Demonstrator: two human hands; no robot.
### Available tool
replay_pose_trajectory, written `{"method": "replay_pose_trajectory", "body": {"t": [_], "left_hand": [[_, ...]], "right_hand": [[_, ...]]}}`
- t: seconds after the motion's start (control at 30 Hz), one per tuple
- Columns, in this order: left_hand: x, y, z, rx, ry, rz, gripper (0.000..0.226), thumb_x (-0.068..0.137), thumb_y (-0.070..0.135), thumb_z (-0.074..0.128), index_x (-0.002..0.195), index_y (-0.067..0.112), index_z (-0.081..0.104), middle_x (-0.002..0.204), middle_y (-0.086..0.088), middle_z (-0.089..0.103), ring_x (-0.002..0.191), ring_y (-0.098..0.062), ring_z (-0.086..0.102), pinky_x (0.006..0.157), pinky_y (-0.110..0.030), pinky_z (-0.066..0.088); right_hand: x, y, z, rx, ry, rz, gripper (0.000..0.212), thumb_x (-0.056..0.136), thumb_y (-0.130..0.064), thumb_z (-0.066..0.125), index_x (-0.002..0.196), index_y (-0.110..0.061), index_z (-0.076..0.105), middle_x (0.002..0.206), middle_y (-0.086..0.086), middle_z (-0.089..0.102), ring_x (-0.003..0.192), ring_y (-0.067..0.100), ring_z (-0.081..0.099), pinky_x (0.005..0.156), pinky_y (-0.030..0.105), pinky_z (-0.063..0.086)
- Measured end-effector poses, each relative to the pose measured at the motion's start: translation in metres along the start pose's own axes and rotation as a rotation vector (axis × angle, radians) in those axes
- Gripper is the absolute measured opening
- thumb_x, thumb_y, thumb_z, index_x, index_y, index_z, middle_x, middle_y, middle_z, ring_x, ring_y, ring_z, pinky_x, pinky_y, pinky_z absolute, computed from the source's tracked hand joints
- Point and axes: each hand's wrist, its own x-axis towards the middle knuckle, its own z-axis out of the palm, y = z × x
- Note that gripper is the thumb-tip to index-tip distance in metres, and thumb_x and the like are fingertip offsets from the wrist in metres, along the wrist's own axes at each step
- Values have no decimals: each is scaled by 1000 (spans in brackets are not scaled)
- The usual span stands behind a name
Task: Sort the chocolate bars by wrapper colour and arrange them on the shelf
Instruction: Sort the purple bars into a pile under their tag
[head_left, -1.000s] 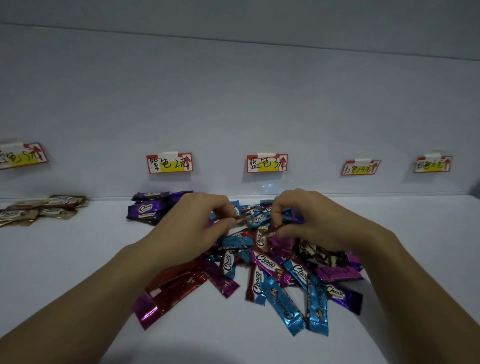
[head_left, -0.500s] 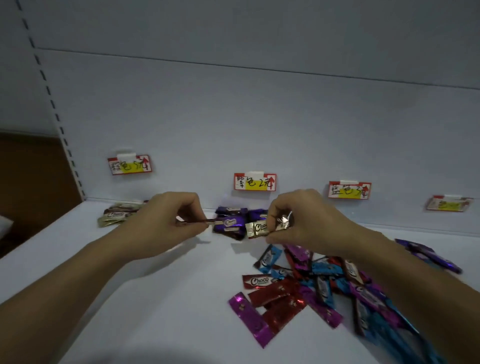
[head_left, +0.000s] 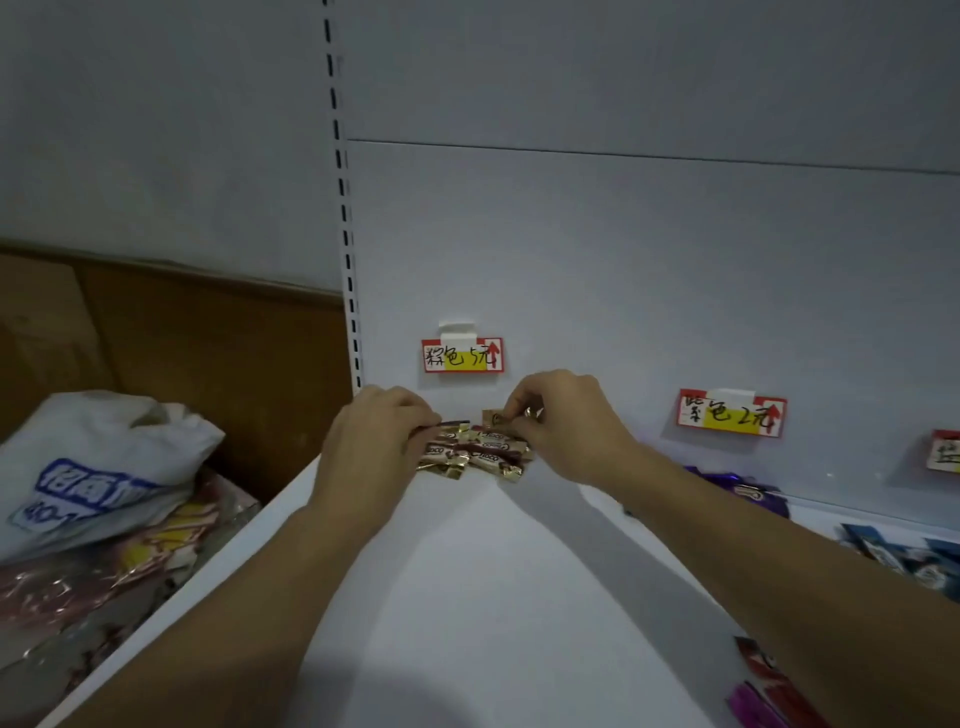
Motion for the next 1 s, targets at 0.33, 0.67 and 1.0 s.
{"method": "replay_pose_trajectory", "body": {"t": [0.33, 0.67, 1.0], "left_hand": [[-18, 2, -10, -3, -256, -107, 12, 89, 31, 73, 98, 30, 80, 101, 5, 67, 92, -17, 60, 76, -41, 55], [-21, 89, -8, 42, -397, 187, 40, 100, 47, 52, 137, 33, 60, 141, 15, 53, 127, -11, 44, 106, -32, 40], [10, 276, 52, -107, -476, 486, 42, 99, 44, 52, 138, 30, 56, 133, 10, 55, 120, -16, 49, 99, -42, 47]], "right_hand": [[-7, 8, 18, -88, -14, 51, 17, 86, -19, 74, 103, -22, 72, 96, -6, 57, 87, 13, 51, 74, 25, 37], [-101, 69, -89, -264, -46, -83, 17, 92, -17, 67, 104, -28, 68, 100, -14, 54, 85, 8, 51, 77, 27, 43], [-226, 182, -208, -408, 78, 125, 23, 95, -11, 62, 111, -26, 67, 112, -7, 62, 102, 17, 55, 85, 32, 42]]}}
